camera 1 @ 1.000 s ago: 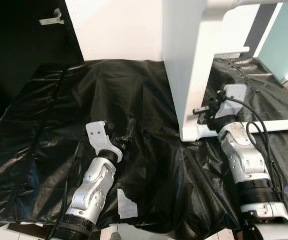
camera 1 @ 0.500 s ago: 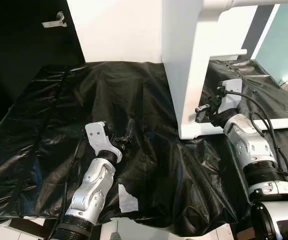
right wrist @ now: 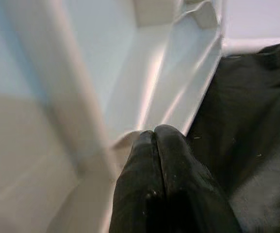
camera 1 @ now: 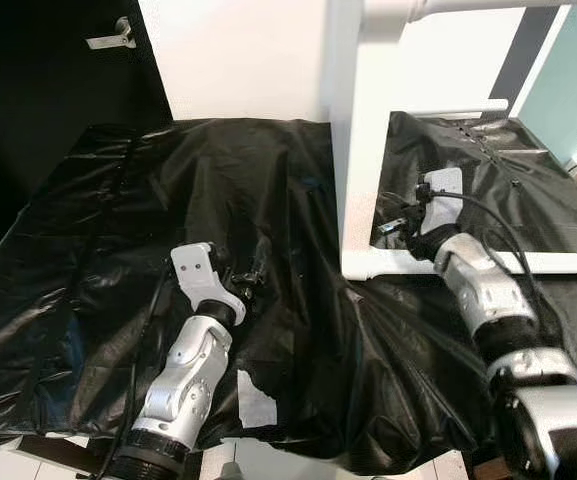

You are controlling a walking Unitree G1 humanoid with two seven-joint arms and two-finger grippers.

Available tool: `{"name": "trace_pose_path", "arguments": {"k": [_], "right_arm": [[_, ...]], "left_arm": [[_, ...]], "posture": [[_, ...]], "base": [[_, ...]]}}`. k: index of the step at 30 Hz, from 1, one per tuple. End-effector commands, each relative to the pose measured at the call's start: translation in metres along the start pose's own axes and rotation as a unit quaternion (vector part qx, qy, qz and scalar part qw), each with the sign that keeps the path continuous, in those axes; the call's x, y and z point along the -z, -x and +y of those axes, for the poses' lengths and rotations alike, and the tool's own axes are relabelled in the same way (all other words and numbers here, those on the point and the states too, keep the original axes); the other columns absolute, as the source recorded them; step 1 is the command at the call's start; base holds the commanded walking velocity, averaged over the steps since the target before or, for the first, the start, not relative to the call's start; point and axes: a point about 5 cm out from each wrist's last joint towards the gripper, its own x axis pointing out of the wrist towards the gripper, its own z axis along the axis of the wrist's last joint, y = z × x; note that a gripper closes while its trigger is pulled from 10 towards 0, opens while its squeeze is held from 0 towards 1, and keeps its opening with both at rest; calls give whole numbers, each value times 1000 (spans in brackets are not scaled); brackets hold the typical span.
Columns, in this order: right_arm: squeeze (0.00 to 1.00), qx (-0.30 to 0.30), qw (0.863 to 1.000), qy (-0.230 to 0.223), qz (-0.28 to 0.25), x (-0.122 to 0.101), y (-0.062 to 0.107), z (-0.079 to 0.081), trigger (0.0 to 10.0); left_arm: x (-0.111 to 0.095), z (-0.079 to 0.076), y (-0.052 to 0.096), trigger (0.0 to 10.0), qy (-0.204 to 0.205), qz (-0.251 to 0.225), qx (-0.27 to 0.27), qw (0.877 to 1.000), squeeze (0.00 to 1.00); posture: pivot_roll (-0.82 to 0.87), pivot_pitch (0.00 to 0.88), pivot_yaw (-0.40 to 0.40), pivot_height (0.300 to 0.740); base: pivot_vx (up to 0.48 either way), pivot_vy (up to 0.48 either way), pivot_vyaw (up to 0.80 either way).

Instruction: Building children table

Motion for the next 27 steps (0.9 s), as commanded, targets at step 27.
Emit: {"name": "trace_pose_path", "arguments": {"k": [27], "right_arm": [[0, 76, 927, -220, 295, 91, 47, 30, 10000]], "left_arm": [[8, -16, 4, 10000, -7, 11, 134, 991, 0]], "posture": [[-10, 15, -3, 740]], "base": [[0, 0, 0]]}}
